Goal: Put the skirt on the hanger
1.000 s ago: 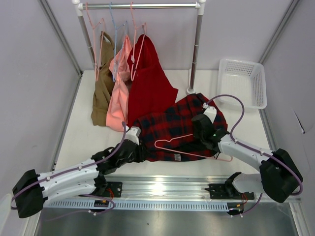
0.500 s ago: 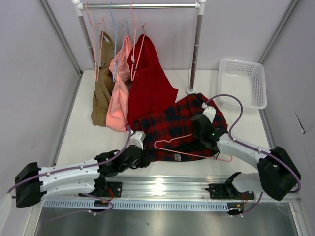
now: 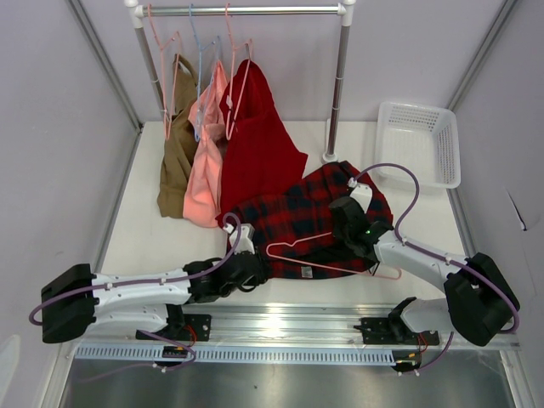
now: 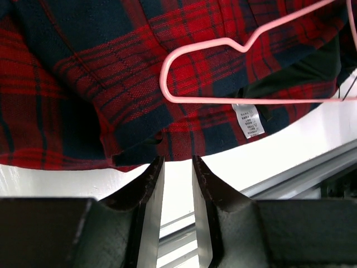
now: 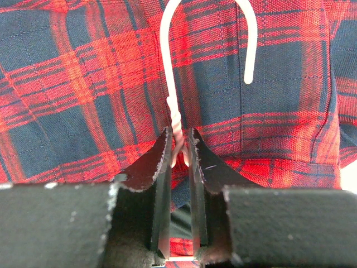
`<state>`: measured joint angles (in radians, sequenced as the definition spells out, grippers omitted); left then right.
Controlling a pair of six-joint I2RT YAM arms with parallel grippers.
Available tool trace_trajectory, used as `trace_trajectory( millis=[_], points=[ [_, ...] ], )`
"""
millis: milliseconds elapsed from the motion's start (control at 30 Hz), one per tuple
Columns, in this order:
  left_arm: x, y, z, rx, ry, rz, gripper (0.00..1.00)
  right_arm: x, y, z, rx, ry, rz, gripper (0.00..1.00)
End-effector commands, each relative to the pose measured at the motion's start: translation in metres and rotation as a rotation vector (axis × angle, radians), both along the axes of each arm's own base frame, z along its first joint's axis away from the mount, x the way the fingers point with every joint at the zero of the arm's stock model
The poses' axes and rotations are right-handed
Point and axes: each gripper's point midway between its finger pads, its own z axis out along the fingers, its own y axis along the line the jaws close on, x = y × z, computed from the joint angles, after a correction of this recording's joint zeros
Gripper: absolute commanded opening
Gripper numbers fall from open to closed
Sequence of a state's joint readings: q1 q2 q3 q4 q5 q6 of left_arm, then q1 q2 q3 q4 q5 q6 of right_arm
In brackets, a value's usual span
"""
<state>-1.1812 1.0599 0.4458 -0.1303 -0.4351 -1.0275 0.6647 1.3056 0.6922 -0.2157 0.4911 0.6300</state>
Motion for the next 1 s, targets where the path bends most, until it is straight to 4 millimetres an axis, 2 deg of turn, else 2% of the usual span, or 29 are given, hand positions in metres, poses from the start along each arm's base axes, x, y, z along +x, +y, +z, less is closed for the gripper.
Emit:
trace_trajectory(
  millis=[0, 200, 433, 733, 967],
  points=[
    [0.011, -0.008, 0.02, -0.072, -0.021, 0.094, 0.32, 0.007, 0.004, 0.009, 0.013, -0.026, -0.019, 0.0],
    [0.015, -0.001, 0.014, -0.05, -0.029, 0.151, 0.38, 0.008, 0.006, 0.009, 0.02, -0.027, -0.017, 0.0],
    [0.016, -0.001, 0.005, -0.039, -0.008, 0.176, 0.38, 0.008, 0.005, 0.012, 0.015, -0.032, -0.017, 0.0],
    [0.02, -0.008, 0.005, -0.037, -0.011, 0.185, 0.39, 0.008, 0.006, 0.009, 0.021, -0.027, -0.012, 0.0],
    [0.02, -0.009, -0.006, -0.013, 0.009, 0.202, 0.38, 0.008, 0.006, 0.011, 0.019, -0.031, -0.012, 0.0]
  ],
)
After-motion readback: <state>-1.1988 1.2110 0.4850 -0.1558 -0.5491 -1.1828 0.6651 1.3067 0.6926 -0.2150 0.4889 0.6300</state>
